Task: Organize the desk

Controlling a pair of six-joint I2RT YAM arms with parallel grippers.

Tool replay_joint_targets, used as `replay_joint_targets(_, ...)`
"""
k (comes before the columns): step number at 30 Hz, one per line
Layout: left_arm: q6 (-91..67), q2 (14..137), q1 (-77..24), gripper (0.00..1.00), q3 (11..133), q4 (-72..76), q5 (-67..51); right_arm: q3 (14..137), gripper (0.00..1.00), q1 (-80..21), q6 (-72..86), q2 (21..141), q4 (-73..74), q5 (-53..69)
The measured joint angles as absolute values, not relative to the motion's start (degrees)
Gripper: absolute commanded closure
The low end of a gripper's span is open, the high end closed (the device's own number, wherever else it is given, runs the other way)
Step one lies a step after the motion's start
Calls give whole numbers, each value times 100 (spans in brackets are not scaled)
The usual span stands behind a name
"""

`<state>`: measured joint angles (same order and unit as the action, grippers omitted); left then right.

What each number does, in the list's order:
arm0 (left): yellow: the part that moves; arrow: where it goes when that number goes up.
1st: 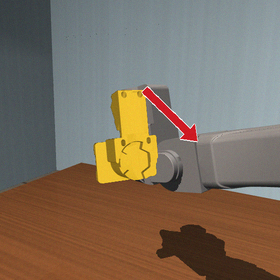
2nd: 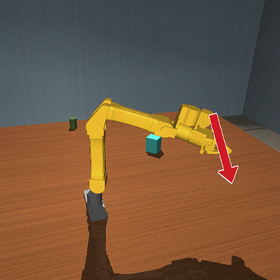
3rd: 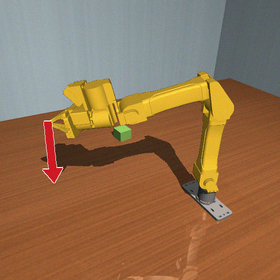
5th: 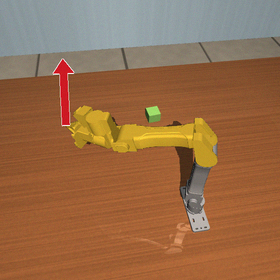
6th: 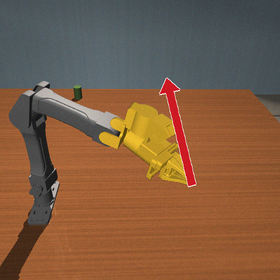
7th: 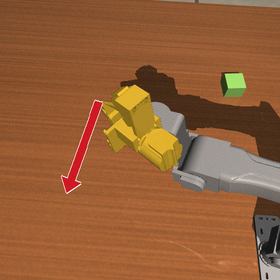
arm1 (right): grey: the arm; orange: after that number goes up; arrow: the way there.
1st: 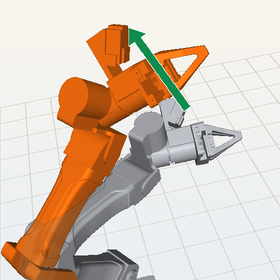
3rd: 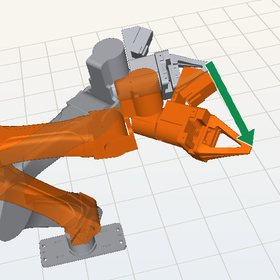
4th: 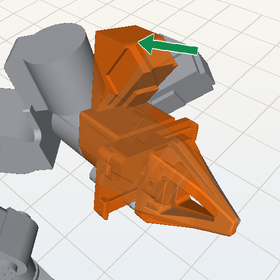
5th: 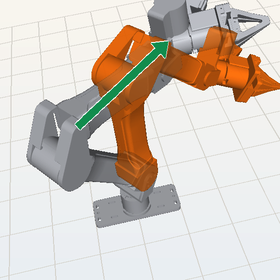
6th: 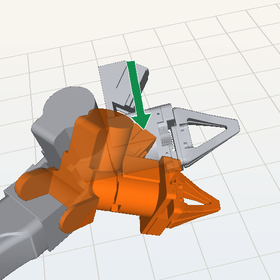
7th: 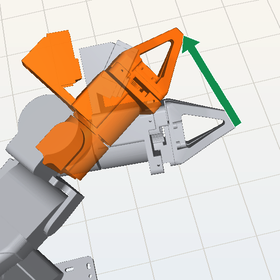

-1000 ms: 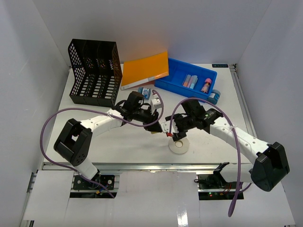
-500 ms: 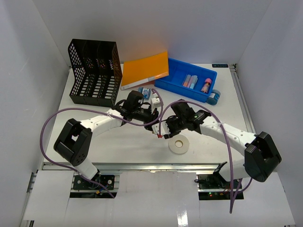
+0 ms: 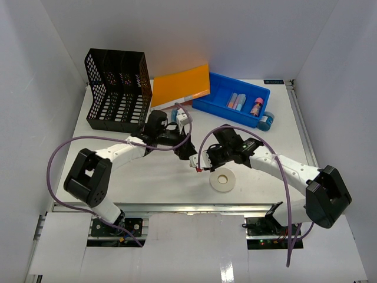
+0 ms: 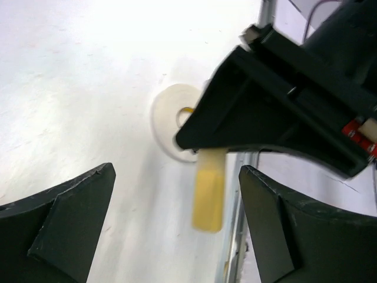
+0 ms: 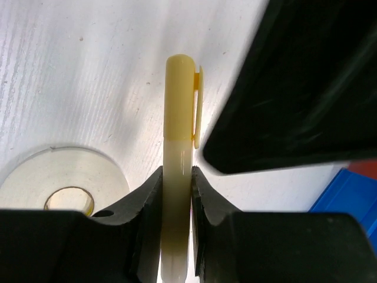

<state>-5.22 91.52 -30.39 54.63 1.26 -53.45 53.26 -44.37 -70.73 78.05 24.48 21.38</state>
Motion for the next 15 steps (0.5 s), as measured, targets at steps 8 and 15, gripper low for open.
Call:
replay_joint_targets(8,-1071,8397,-2431,2,4893,1031,-4978,5093,92,-3924,-6827,7636,2360,2247)
replay_joint_targets(15,-1244,7664,-2430,2,4589,1254,-3712,5780,92,-2216,-4556,8303,1412,2044)
